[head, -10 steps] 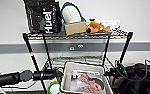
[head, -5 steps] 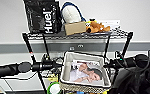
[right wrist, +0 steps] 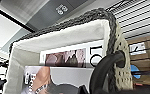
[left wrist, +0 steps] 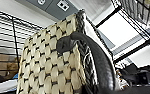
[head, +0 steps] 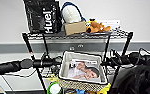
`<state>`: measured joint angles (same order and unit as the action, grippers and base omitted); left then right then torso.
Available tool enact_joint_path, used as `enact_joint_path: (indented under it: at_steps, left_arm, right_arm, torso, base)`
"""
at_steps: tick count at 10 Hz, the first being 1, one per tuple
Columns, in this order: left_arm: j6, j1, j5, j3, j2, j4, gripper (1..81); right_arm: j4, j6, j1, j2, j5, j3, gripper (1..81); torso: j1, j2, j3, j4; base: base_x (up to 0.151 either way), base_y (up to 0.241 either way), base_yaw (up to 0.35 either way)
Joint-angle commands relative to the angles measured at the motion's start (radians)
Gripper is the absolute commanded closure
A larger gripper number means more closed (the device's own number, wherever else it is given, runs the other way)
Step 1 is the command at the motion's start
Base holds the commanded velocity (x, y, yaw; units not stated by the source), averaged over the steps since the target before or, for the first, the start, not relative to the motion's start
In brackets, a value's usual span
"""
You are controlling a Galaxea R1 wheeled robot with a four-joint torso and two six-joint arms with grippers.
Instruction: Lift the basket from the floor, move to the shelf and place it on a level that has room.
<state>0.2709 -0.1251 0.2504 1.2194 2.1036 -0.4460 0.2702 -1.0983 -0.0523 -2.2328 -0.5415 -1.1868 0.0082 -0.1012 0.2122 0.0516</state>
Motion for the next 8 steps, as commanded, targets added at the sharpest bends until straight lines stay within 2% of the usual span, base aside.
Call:
enact_joint_path:
  at_steps: [1,4,6,8]
  left_arm:
    - [0.001,0.233,-0.069,0.207,0.108,0.047,81.1]
    - [0.001,0.264,-0.024,0.431,0.266,0.067,81.1]
    - [0.001,0.278,0.000,0.529,0.346,0.073,81.1]
    - [0.001,0.299,0.022,0.619,0.400,0.075,81.1]
  right_arm:
    - [0.119,0.002,0.219,-0.091,0.058,-0.156,81.1]
    - [0.138,0.006,0.222,-0.214,0.100,-0.362,81.1]
    - [0.138,0.011,0.206,-0.274,0.107,-0.471,81.1]
    - [0.138,0.012,0.177,-0.340,0.166,-0.601,81.1]
  torso:
    - [0.000,0.000,0.000,0.000]
    - [0.000,0.000,0.001,0.000]
    - [0.001,0.000,0.002,0.000]
    - [0.001,0.001,0.002,0.000]
  base:
    - [0.000,0.000,0.000]
    - [0.000,0.000,0.000]
    - [0.000,0.000,0.000]
    - [0.000,0.000,0.000]
